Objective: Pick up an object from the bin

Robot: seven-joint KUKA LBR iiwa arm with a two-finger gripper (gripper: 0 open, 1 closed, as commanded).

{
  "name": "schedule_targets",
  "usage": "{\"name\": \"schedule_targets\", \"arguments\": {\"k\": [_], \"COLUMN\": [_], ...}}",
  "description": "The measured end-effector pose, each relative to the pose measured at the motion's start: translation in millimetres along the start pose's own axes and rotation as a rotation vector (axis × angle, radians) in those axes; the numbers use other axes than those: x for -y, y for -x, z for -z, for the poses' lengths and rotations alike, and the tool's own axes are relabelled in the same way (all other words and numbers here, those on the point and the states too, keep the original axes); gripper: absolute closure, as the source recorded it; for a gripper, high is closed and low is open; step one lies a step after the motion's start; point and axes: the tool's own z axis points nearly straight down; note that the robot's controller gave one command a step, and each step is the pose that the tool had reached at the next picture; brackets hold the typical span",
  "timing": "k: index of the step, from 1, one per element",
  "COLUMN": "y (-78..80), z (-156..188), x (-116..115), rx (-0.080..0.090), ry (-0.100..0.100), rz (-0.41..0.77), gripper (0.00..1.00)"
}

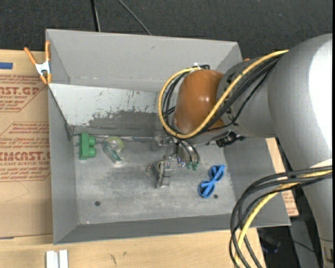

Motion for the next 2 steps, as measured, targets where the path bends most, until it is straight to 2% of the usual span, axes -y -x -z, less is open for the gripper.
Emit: {"name": "schedule_targets", "arguments": {"k": [1, 2], "y": [0.5, -21.8], "z": [2.6, 2.2], "x": [-0.1, -10.4], "rx": [0.001, 0.003], "ry": [0.001, 0.000], "rz": [0.000, 0.792], "gripper": [1.00, 1.00]}}
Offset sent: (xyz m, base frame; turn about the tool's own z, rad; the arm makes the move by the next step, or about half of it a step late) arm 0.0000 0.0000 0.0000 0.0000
